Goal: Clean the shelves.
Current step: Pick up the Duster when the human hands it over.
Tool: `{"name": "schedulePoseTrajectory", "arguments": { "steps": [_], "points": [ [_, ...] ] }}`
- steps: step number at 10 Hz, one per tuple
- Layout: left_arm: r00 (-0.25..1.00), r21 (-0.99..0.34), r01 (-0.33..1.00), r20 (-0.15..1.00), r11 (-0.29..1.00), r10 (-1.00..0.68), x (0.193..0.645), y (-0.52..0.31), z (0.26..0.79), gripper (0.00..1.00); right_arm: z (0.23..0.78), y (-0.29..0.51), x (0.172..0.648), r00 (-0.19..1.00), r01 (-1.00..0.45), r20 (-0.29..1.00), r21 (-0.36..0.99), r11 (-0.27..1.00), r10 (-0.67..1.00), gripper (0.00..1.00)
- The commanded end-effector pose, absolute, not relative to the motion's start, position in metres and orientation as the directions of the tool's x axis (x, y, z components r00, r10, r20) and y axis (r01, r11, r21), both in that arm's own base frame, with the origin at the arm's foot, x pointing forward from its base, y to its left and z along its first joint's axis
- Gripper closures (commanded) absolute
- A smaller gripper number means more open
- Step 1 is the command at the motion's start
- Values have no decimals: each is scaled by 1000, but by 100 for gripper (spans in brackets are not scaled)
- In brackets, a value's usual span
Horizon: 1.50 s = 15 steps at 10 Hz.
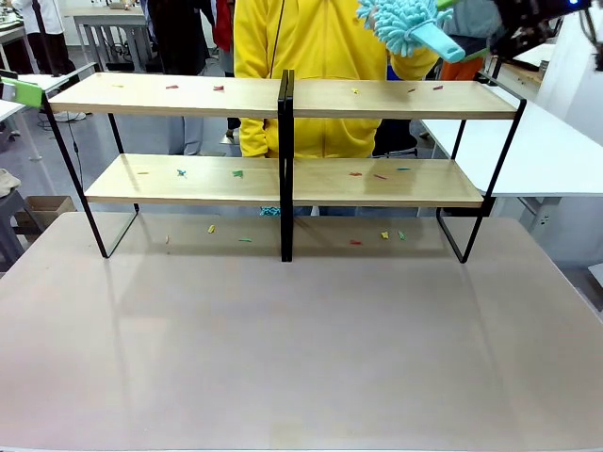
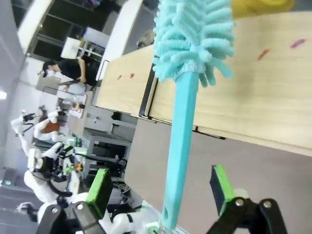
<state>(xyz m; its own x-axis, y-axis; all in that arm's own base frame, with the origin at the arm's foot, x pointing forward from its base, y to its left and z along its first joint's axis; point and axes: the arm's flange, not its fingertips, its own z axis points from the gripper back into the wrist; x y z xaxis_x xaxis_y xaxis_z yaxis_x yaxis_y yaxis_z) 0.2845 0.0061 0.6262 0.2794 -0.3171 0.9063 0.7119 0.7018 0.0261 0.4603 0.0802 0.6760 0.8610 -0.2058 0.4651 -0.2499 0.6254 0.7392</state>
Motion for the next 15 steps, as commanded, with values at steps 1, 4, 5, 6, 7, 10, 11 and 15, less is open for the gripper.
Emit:
{"name": "schedulePoseTrajectory", "arguments": {
  "steps": [1, 4, 5, 6, 7, 10, 11, 15],
  "points": [
    [275, 29, 711, 908, 702, -316, 285, 5, 626, 0, 682, 79, 468, 869, -237, 443, 764, 600, -222, 0],
    [275, 29, 711, 908, 702, -316, 285, 5, 626, 0, 678, 81, 469, 876, -231, 433, 764, 603, -213, 0],
    [275, 29, 711, 908, 702, -316, 285, 5, 626, 0, 675, 84, 473, 880, -222, 424, 764, 606, -212, 0],
    [275, 29, 711, 908, 702, -316, 285, 5, 626, 0, 673, 86, 477, 879, -217, 421, 771, 598, -224, 0],
    [275, 29, 711, 908, 702, -316, 285, 5, 626, 0, 671, 86, 479, 868, -218, 428, 784, 581, -253, 11],
    [275, 29, 711, 908, 702, -316, 285, 5, 626, 0, 665, 89, 487, 856, -219, 437, 790, 572, -276, 100],
    [275, 29, 711, 908, 702, -316, 285, 5, 626, 0, 663, 91, 490, 854, -216, 438, 790, 574, -281, 100],
    [275, 29, 711, 908, 702, -316, 285, 5, 626, 0, 655, 91, 497, 845, -197, 441, 783, 590, -303, 100]
  ]
}}
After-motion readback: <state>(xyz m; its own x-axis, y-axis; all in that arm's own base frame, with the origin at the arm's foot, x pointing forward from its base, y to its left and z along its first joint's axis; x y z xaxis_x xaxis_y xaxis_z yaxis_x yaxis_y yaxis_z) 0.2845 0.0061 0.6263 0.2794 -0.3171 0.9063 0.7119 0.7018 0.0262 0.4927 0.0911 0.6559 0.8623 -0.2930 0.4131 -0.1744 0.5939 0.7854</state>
